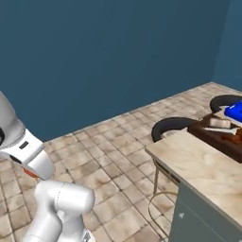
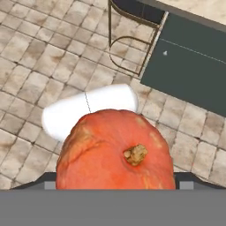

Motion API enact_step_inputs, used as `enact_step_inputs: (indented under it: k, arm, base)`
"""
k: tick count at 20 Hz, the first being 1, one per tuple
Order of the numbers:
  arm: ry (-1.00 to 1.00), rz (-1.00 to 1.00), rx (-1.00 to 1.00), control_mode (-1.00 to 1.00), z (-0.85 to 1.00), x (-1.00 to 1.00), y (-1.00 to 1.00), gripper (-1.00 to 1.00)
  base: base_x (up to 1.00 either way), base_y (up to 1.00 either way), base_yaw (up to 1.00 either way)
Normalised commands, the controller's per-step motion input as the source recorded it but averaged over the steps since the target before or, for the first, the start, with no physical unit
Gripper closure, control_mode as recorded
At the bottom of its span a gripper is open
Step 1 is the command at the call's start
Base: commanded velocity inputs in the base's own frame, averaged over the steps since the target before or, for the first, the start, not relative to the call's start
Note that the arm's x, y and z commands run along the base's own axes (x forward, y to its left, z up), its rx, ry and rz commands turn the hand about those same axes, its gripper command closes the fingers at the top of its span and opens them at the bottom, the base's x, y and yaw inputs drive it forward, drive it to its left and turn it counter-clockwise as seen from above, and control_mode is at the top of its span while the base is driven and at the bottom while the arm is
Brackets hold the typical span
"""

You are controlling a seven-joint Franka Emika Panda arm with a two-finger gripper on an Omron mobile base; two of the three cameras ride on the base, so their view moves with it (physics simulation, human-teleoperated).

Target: Gather the lemon wedge and squash from the fridge and place them on a tray on the dining counter. Then gather the chicken drumstick and steak from the fridge and place them on the other tray.

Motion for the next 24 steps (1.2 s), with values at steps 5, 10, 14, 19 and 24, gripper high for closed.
enact_step_inputs:
  k: [5,10,14,19,24]
  arm:
    - [0.0,0.0,0.0,1.0,0.0,0.0,0.0,1.0]
    - [0.0,0.0,0.0,1.0,0.0,0.0,0.0,1.0]
    - [0.0,0.0,0.0,1.0,0.0,0.0,0.0,1.0]
    - [0.0,0.0,0.0,1.0,0.0,0.0,0.0,1.0]
    - [0.0,0.0,0.0,1.0,0.0,0.0,0.0,1.0]
  base:
    - [1.0,0.7,-0.27]
    - [1.0,0.48,-0.22]
    - [1.0,0.17,-0.21]
    - [0.91,0.44,-0.42]
    - [0.63,0.6,-0.52]
